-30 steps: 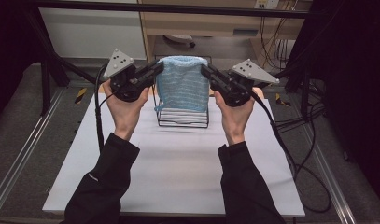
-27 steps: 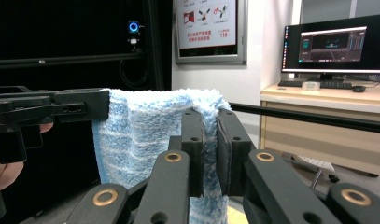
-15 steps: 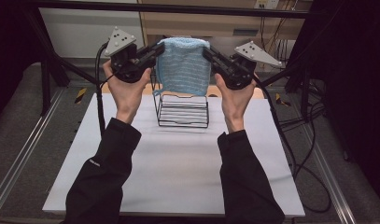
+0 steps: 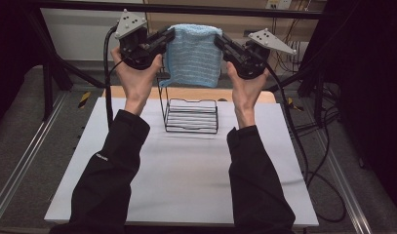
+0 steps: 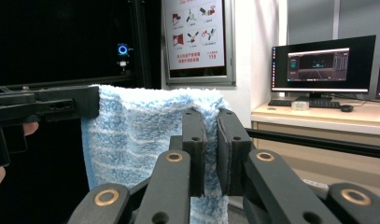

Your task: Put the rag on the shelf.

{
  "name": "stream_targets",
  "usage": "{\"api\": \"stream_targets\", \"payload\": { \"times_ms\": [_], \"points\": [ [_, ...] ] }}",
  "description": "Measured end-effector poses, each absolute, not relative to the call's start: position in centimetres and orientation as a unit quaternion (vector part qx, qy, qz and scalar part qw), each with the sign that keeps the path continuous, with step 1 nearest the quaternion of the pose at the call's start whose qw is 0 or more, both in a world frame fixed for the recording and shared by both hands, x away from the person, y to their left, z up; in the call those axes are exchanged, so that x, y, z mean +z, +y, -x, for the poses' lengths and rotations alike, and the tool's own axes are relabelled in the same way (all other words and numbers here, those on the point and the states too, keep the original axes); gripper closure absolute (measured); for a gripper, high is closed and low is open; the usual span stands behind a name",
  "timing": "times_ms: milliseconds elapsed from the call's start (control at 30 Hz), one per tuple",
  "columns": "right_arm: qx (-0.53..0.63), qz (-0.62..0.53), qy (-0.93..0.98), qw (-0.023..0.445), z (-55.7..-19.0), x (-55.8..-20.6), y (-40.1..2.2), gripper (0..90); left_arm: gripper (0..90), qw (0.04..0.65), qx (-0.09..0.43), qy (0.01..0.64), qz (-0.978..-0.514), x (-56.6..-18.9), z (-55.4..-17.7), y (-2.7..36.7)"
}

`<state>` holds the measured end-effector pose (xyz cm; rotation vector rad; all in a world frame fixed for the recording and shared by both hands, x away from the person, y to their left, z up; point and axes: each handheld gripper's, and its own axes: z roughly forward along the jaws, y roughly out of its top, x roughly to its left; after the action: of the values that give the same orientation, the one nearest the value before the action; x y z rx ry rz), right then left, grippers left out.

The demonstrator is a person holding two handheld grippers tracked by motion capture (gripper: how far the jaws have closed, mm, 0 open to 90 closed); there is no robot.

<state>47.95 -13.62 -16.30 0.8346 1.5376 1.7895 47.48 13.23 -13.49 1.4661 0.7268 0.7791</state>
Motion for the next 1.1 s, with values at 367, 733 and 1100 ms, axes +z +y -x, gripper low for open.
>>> {"api": "stream_targets", "payload": {
  "times_ms": [367, 733, 1100],
  "points": [
    [0.681, -0.324, 0.579, 0.310, -50.3, -15.6, -13.2, 83.5, 81.4, 0.618, 0.333, 0.326, -0.633, -12.7, -50.0, 13.5],
    [0.675, -0.332, 0.577, 0.317, -52.2, -15.9, -12.8, 83.5, 81.4, 0.610, 0.343, 0.320, -0.639, -12.7, -52.3, 13.4],
    [0.658, -0.341, 0.597, 0.308, -54.3, -18.5, -13.1, 83.5, 81.3, 0.612, 0.321, 0.326, -0.645, -16.3, -53.3, 14.0]
  ]
}}
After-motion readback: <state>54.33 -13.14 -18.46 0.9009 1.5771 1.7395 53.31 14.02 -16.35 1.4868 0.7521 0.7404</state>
